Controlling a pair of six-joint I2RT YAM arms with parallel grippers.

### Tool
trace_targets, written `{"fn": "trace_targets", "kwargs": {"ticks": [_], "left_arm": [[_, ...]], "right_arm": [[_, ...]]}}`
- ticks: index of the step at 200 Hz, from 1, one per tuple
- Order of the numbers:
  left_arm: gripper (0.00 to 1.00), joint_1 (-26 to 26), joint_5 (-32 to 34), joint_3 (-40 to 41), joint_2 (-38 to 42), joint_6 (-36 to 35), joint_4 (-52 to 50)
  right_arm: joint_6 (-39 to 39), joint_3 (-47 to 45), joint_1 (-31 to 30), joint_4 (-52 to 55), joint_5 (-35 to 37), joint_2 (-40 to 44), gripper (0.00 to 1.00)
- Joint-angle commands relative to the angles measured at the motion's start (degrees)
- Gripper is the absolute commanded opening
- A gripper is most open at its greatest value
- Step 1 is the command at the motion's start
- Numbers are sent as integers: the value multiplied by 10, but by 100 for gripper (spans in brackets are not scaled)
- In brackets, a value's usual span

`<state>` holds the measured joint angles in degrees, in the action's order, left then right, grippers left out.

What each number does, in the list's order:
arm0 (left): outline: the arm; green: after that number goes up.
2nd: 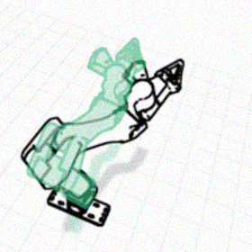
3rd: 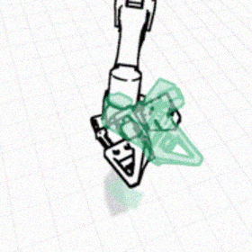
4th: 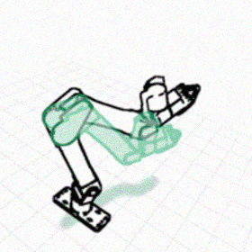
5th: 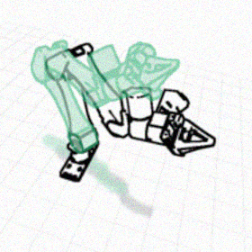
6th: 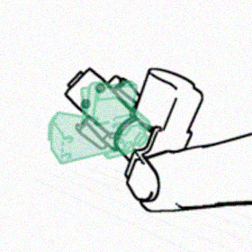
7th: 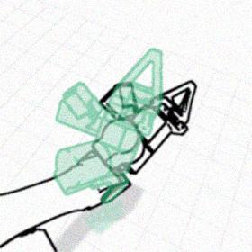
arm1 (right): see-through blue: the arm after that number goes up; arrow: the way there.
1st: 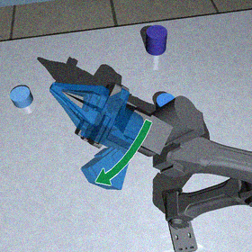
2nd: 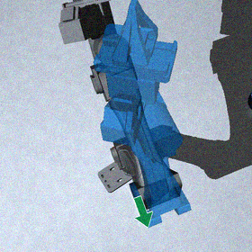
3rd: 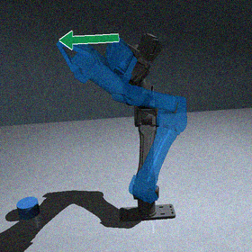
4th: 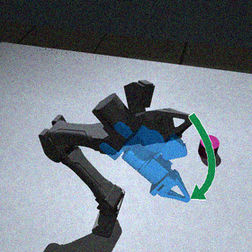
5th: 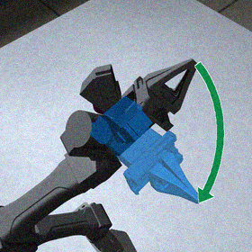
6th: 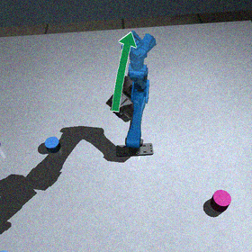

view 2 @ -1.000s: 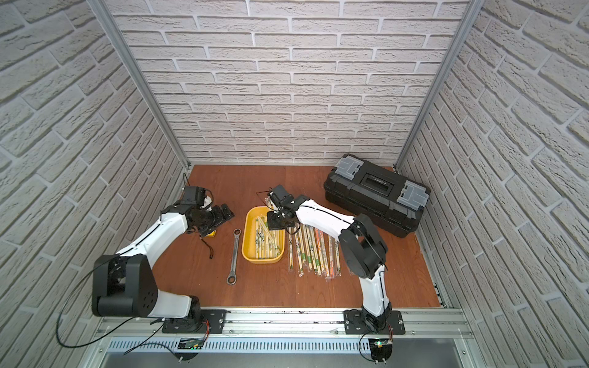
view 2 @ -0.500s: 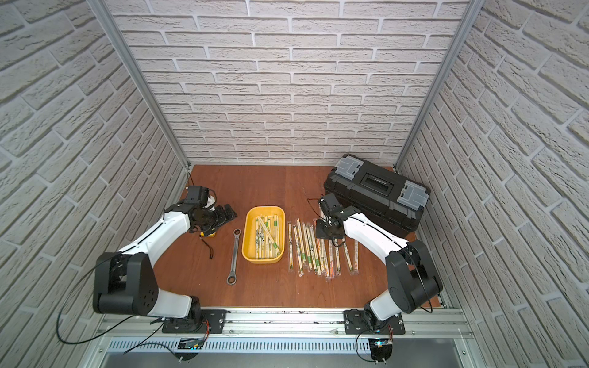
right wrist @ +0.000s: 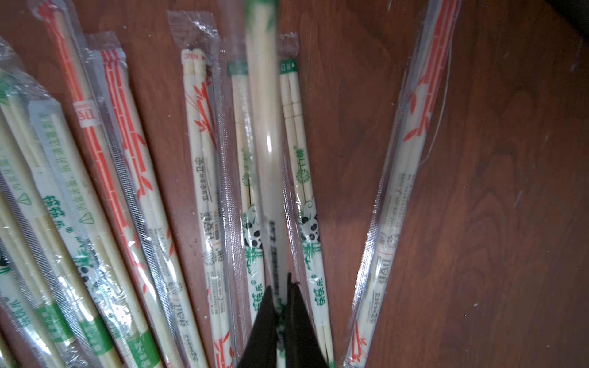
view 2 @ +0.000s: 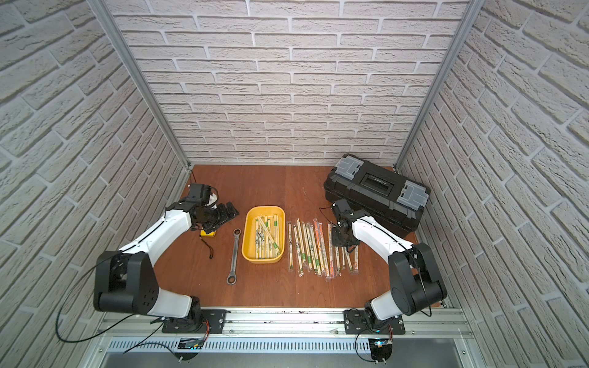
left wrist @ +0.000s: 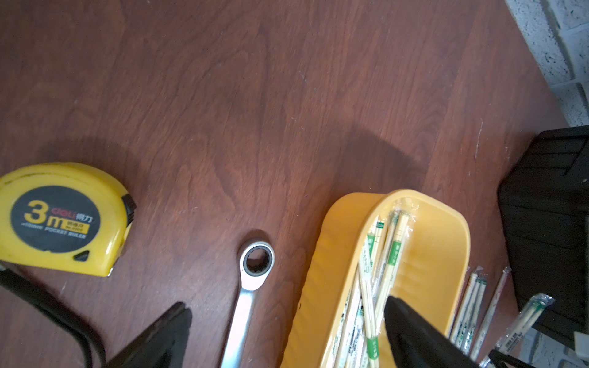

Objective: Take the paired disposable chopsticks out of the storage box
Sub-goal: Place the paired disposable chopsticks at the center of the board, then pick up the paired disposable chopsticks from the storage box.

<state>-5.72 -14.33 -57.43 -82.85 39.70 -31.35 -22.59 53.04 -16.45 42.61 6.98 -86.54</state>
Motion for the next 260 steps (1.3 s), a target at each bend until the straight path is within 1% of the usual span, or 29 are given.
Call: {"fn": "trace_targets", "kwargs": {"ticks": [1,17,29,40,55,66,79,123,139,155,186,216,260], "left_arm": [[98,-3,7,-5,2,5,2],[98,-3,8,-6,0,2,1],[98,-3,10,-6,-1,2,-1],[98,-3,10,-4,0,4,2],[98,-4,10,-5,-2,4,1],[98,-3,10,-6,-3,3,0],[98,-4,11,-6,-2,2,-1],[98,-1,18,-5,-4,0,-3],[98,3,19,-2,-4,-1,-1],[98,10,17,2,-4,-1,2],[98,32,11,5,-6,-4,2],[98,55,11,3,-2,-11,-4],[98,75,5,6,10,-17,-9]], "right_arm": [[16,-1,2,-6,12,-21,4],[16,-3,2,-15,9,-32,4],[16,-1,2,-18,7,-40,6],[16,0,2,-19,6,-42,12],[14,5,2,-17,0,-39,22],[13,7,2,-16,-7,-31,26],[7,12,2,-11,-14,-18,27],[-23,42,-3,-3,-68,33,28],[-39,62,-18,-11,-94,43,28],[-54,91,-45,-17,-112,37,28],[-72,165,-126,-27,-116,-10,28],[-70,252,-201,-28,-121,-99,28],[-50,373,-264,-9,-130,-226,28]]}}
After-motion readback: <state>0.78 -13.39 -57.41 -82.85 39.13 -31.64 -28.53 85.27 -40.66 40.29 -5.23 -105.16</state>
